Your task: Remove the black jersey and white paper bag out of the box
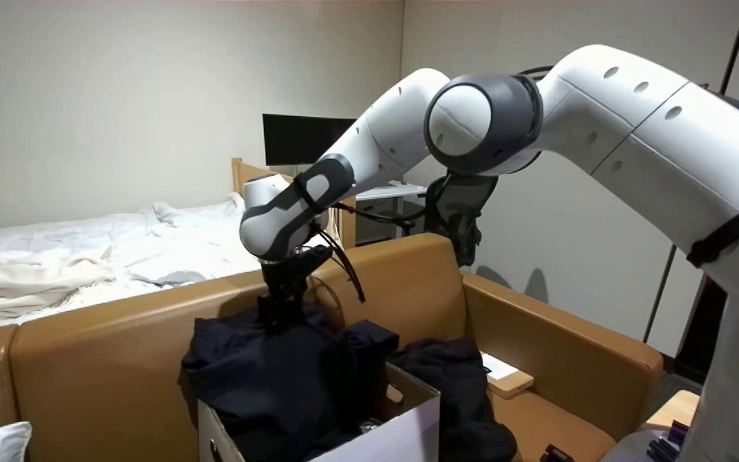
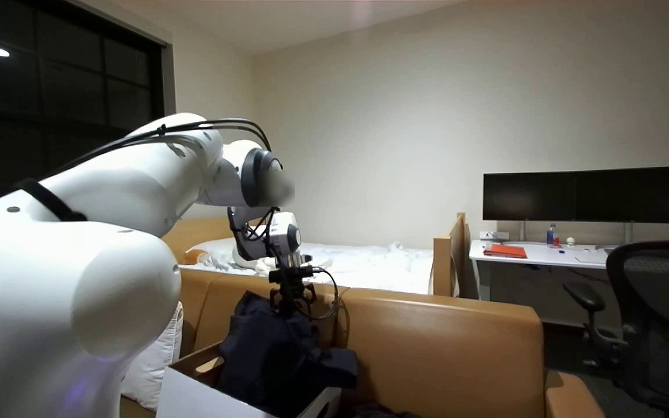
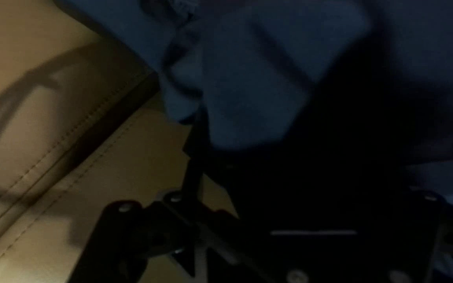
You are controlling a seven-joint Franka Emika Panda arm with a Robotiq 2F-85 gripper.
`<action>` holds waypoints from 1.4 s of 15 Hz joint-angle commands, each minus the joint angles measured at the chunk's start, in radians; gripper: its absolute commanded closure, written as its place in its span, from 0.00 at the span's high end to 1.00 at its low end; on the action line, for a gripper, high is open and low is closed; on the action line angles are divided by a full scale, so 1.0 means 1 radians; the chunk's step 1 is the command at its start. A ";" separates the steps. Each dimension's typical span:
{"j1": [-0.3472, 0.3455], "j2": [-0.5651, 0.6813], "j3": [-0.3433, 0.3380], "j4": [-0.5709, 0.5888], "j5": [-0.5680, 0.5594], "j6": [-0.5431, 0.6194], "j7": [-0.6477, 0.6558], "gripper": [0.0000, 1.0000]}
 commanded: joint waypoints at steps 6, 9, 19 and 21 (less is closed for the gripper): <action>-0.078 0.144 0.091 0.213 0.174 -0.435 -0.234 0.41; -0.087 0.162 0.087 0.273 0.193 -0.587 -0.241 0.21; -0.046 0.006 0.091 0.329 0.127 -1.079 -0.471 0.04; -0.049 -0.064 0.087 0.316 0.175 -1.030 -0.362 0.04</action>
